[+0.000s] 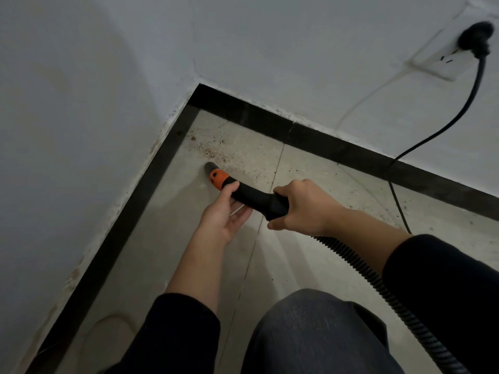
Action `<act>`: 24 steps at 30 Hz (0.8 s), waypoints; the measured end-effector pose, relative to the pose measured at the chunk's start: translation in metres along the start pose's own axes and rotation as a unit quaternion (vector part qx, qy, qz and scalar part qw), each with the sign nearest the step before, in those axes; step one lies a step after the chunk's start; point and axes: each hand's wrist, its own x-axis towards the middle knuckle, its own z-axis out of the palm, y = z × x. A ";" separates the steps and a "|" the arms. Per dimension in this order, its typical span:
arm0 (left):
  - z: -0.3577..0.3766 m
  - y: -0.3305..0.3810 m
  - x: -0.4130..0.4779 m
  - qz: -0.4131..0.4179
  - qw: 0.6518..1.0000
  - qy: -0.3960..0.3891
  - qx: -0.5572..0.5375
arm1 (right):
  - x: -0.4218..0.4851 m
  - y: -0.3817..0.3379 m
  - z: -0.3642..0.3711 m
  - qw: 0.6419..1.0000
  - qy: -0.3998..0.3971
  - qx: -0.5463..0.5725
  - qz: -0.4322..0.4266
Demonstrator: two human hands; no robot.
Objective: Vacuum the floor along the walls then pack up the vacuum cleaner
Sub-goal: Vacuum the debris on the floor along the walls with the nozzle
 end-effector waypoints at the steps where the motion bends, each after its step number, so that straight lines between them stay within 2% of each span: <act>1: 0.002 -0.002 0.000 -0.002 1.000 -0.003 0.002 | -0.002 0.002 -0.001 1.000 0.002 -0.001 0.003; 24: 0.039 -0.049 0.002 -0.059 0.991 -0.080 0.087 | -0.058 0.065 -0.004 0.999 0.002 0.007 0.037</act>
